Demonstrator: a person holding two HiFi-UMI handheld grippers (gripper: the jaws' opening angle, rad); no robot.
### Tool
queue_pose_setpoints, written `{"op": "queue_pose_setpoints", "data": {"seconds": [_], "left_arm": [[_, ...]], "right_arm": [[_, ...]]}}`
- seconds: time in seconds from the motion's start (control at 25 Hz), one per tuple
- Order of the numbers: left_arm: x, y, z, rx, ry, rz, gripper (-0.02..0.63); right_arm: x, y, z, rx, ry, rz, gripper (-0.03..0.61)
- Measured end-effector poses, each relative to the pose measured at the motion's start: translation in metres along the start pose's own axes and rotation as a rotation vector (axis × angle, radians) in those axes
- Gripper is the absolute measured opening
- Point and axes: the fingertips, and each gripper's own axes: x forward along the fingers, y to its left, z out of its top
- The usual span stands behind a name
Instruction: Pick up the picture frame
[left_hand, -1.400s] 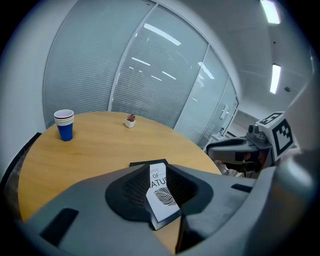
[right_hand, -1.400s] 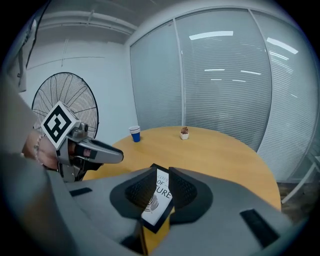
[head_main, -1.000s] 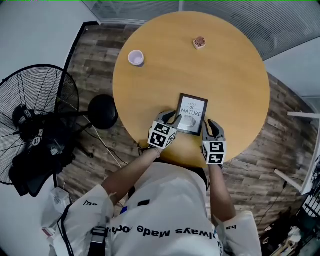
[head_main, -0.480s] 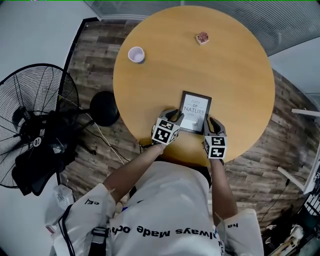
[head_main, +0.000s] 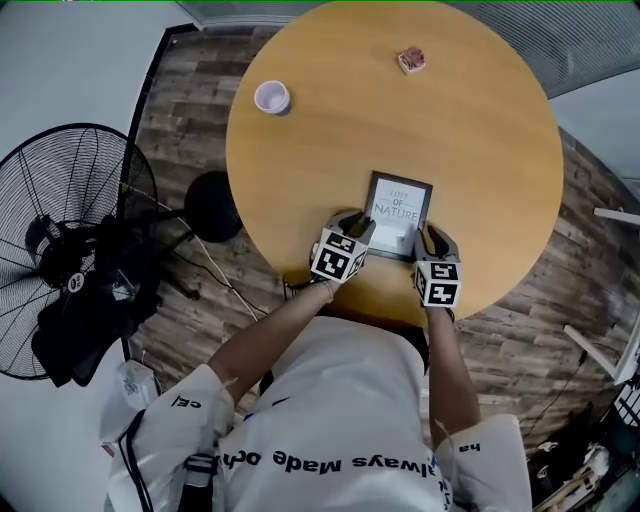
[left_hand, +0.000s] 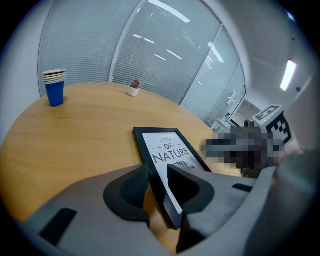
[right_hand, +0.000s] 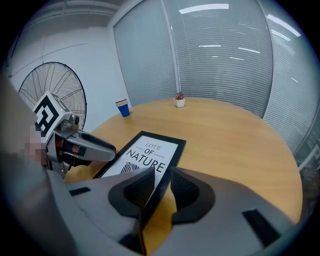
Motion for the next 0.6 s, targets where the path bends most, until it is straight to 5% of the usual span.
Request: {"op": "queue_pose_setpoints", "data": {"seconds": [0.6], "left_arm": [[0.015, 0.006, -0.007, -0.018, 0.023, 0.023, 0.1]], "right_arm": [[0.017, -0.002, -0.023, 0.038, 0.032, 0.019, 0.104]]}}
